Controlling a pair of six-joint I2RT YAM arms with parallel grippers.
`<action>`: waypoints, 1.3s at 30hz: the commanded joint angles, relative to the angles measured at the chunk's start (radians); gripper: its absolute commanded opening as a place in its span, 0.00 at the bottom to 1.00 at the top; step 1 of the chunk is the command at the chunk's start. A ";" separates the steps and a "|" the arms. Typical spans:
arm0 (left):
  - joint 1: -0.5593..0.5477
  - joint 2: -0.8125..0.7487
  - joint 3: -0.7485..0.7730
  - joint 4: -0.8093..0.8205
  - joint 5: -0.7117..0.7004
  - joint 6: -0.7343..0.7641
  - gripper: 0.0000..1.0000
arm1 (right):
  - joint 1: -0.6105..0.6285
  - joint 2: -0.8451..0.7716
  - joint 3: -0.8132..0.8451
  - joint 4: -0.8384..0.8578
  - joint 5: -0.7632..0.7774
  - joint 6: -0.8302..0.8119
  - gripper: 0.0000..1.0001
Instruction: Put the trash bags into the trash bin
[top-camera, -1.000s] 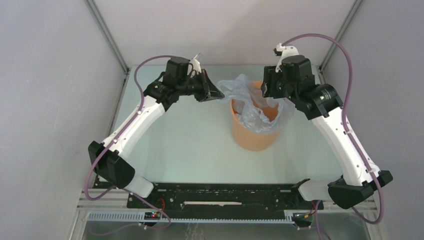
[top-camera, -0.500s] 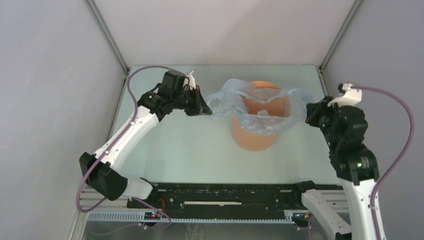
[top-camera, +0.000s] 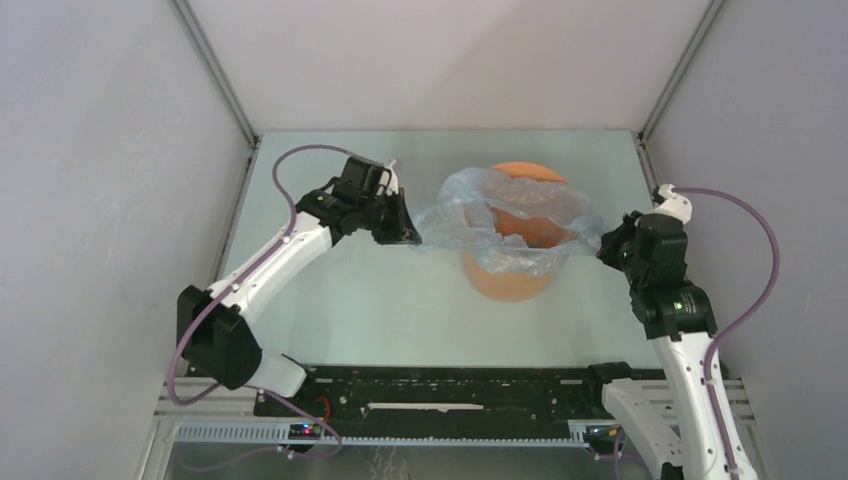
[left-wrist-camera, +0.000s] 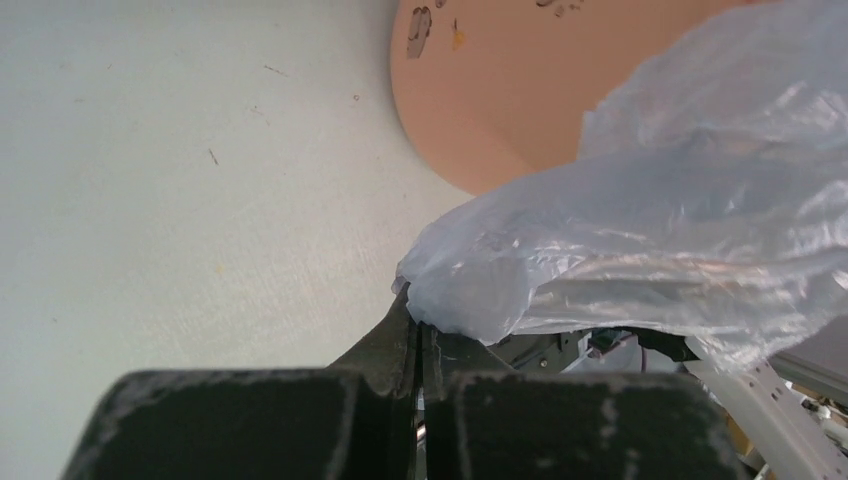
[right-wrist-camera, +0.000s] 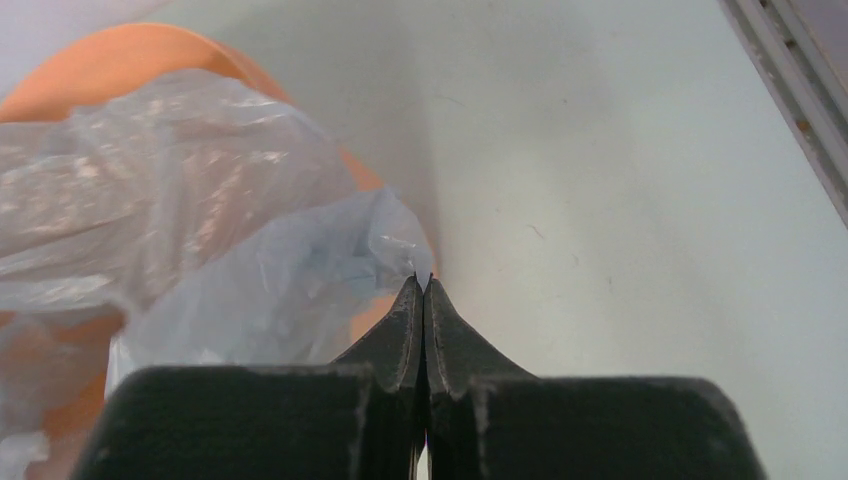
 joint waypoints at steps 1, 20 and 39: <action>0.001 0.043 0.024 0.047 -0.021 0.007 0.00 | -0.018 0.024 -0.010 0.028 0.096 0.021 0.03; -0.025 -0.088 -0.182 0.061 0.169 -0.082 0.00 | -0.022 0.002 0.085 -0.255 0.079 -0.068 0.12; 0.018 0.174 0.029 0.049 0.012 0.034 0.06 | -0.141 0.299 0.093 -0.082 -0.105 0.013 0.19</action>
